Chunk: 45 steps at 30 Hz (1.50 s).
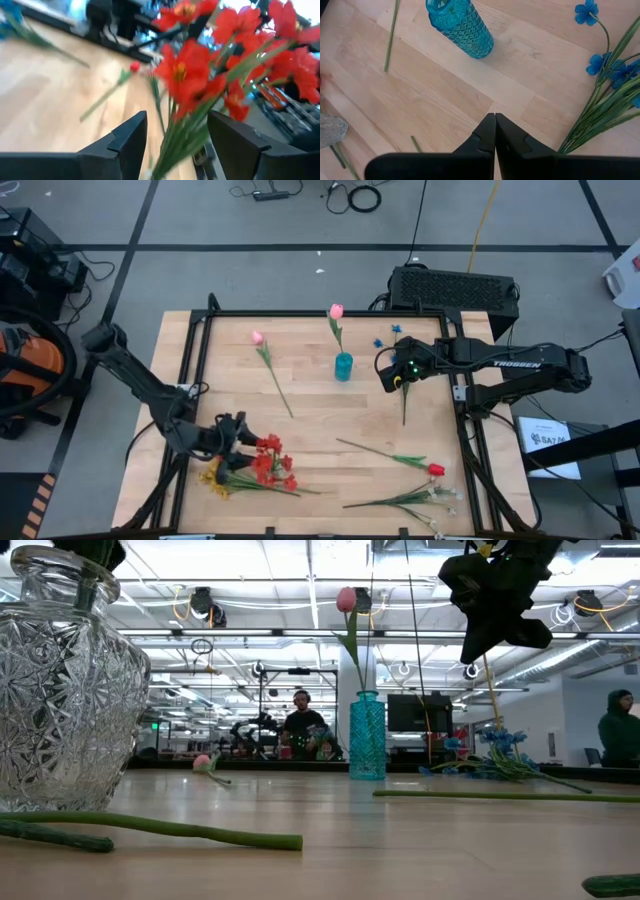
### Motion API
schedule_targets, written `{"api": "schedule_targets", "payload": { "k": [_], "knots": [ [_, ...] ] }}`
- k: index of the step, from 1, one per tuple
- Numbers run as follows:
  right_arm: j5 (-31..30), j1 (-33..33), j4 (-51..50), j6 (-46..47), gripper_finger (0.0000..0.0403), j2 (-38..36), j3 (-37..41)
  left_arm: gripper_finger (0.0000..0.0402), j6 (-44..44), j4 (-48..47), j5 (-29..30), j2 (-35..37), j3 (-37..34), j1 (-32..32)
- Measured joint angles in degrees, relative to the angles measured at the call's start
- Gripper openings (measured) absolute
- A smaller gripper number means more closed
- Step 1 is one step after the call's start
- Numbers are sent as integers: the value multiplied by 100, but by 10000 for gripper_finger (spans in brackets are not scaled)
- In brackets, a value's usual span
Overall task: Sort flowers into vase by color
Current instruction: Put the red flowers into the transparent vase, then put the right red tulip into the transparent vase
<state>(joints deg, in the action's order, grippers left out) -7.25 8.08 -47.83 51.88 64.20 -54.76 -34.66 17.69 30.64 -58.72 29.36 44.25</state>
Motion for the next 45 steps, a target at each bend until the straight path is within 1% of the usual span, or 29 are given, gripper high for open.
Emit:
{"api": "schedule_targets", "payload": {
  "k": [2, 4, 9, 11, 14, 18, 20, 22, 27, 33, 41, 43, 45],
  "knots": [
    [0, 0, 0, 0, 0, 0, 0, 214, -228, -374, -106, 153, 0, 2],
    [0, 0, 0, 42, 0, 0, 0, 214, -255, -702, -182, 299, 0, 2],
    [26, 0, 0, 144, 0, 0, 0, 214, -345, -1415, -180, 615, 0, -9],
    [180, 2, -2, 210, 0, 0, 0, 214, -647, -1774, -149, 750, 4, -52],
    [425, -10, -74, 589, 0, 0, 0, 214, -1254, -2522, -163, 995, 4, -132],
    [457, -173, -209, 1234, 0, 0, 0, 214, -2113, -3673, -220, 1372, 4, -231],
    [459, -306, -294, 1518, 0, 0, 0, 214, -2473, -4075, -213, 1548, 4, -269],
    [457, -453, -378, 1846, 0, 0, 0, 214, -2649, -4353, -206, 1698, 4, -317],
    [457, -951, -498, 2766, 0, 0, 0, 214, -2493, -4455, -49, 1971, 4, -456],
    [413, -1827, -513, 4073, 0, 110, 0, 214, -2299, -4459, 210, 2178, 4, -683],
    [427, -3041, -511, 5800, 0, 722, 0, 214, -2295, -4525, 207, 2250, 4, -800],
    [436, -3264, -512, 6075, 0, 892, 0, 214, -2295, -4529, 129, 2247, 4, -800],
    [439, -3444, -516, 6123, 0, 1051, 0, 214, -2292, -4530, 72, 2250, 4, -800]
  ]
}}
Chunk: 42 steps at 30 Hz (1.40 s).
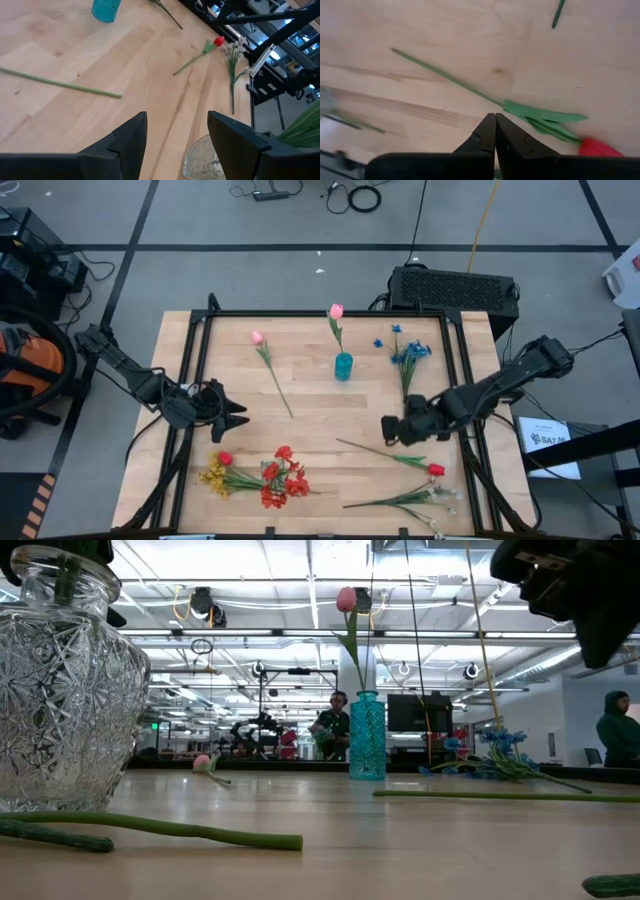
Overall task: Sort flowers into vase by color
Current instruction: Put the right red tulip into the transparent vase
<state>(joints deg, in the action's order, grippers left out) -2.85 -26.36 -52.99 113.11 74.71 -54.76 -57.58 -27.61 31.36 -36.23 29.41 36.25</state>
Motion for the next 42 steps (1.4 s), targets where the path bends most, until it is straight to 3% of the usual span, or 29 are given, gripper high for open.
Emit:
{"api": "schedule_targets", "payload": {
  "k": [16, 20, 26, 38, 42],
  "knots": [
    [716, -454, 225, -1850, 12, 889, 0, 214, -17, -10, -116, -2, 0, 2],
    [1275, -394, 378, -543, 26, 1026, 0, 214, -46, 17, -116, -2, 0, 2],
    [1156, -415, 526, 588, 47, 1206, 0, 214, -53, 13, -22, -2, -1, 2],
    [727, -480, 592, 1173, 96, 1316, 0, 214, -52, 8, 41, -11, 0, 2],
    [719, -524, 623, 503, 117, 1330, 0, 214, -50, 6, 41, -11, 0, 2]
  ]
}}
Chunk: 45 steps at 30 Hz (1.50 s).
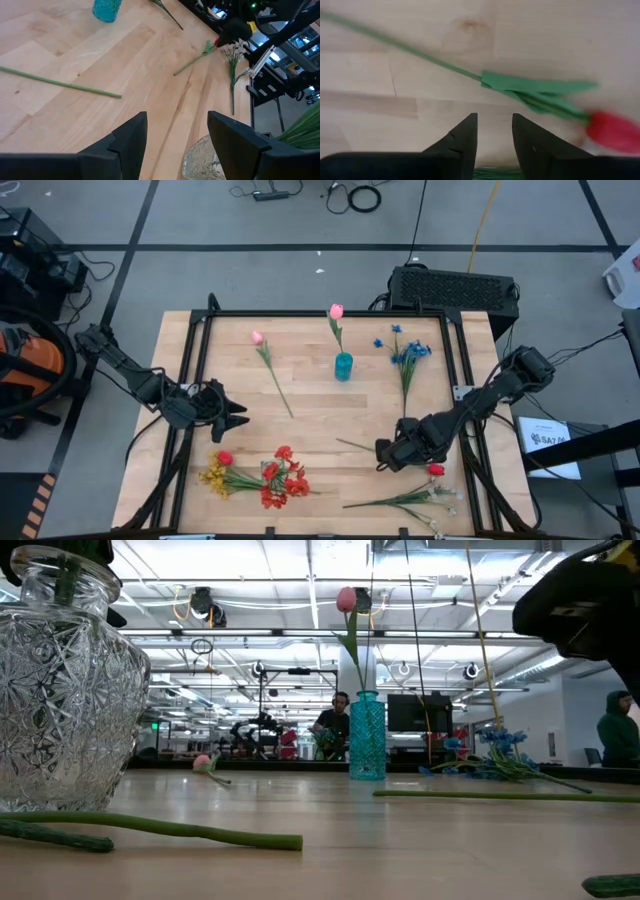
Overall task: Sort flowers into vase by color
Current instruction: Put the right red tulip into the transparent vase
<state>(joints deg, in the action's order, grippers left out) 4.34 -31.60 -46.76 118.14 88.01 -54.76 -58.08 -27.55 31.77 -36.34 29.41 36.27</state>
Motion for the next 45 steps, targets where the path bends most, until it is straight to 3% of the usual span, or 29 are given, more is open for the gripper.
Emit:
{"api": "schedule_targets", "payload": {
  "k": [9, 12, 19, 30, 33, 39, 45],
  "knots": [
    [-64, -2, 9, -3549, 127, 2, 0, 214, 43, -2, -205, 0, 0, 0],
    [-355, -3, 24, -4457, 127, 2, 0, 214, 44, -4, -227, 0, 0, 0],
    [-546, -2, 246, -5586, 128, 338, 0, 214, 41, -4, -236, -2, 0, 0],
    [-294, -10, 326, -6144, 126, 1230, -22, 214, 7, 0, -240, -2, 0, 0],
    [-172, -2, 361, -6832, 105, 1343, -28, 214, 0, 9, -237, -2, 0, 0],
    [-134, 29, 382, -7728, 12, 1242, -17, 214, -7, 9, -179, -2, 0, 0],
    [-374, 192, -268, -8858, 4, 945, 28, 214, -7, 7, -151, -2, 0, 2]
  ]
}}
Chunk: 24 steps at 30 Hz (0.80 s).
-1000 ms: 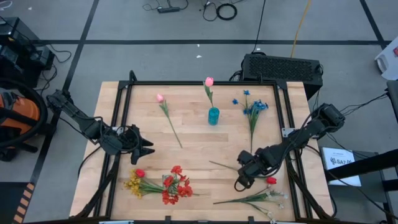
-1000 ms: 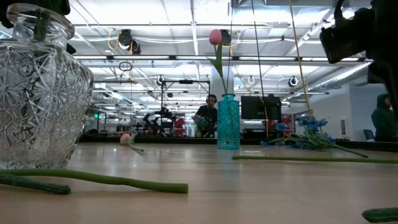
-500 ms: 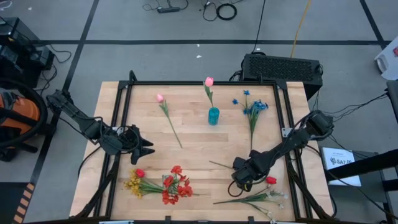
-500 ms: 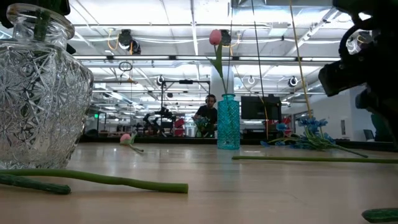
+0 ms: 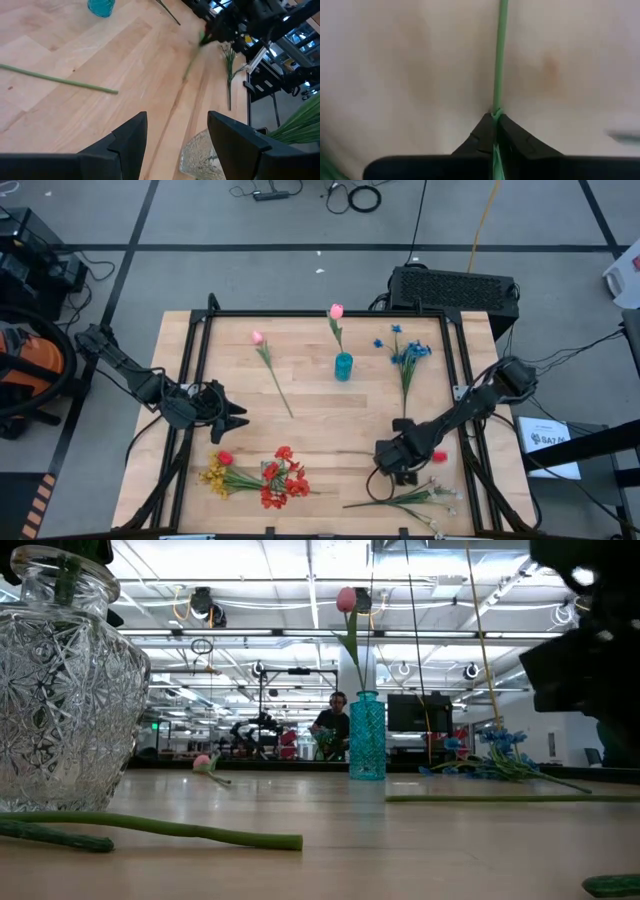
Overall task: Sort flowers into vase by color
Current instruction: Put the right red tulip into the transparent vase
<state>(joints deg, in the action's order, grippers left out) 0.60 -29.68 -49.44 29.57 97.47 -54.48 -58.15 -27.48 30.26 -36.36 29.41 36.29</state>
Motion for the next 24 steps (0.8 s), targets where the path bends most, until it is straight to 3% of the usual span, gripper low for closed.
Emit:
{"api": "schedule_targets", "payload": {
  "k": [8, 18, 21, 24],
  "knots": [
    [-1099, 256, -1793, -2763, 2, -124, -580, 214, 11, -3, 64, 0, 0, -2],
    [-1963, 638, -1492, -7075, 1, -126, -1040, 214, 39, -9, 66, 0, 0, -2],
    [-1821, 763, -1230, -7717, 1, -126, -1040, 214, 37, -7, 66, 0, 0, 0],
    [-1566, 924, -901, -7782, 5, -126, -1040, 214, -2, 6, 39, 0, 0, -2]
  ]
}}
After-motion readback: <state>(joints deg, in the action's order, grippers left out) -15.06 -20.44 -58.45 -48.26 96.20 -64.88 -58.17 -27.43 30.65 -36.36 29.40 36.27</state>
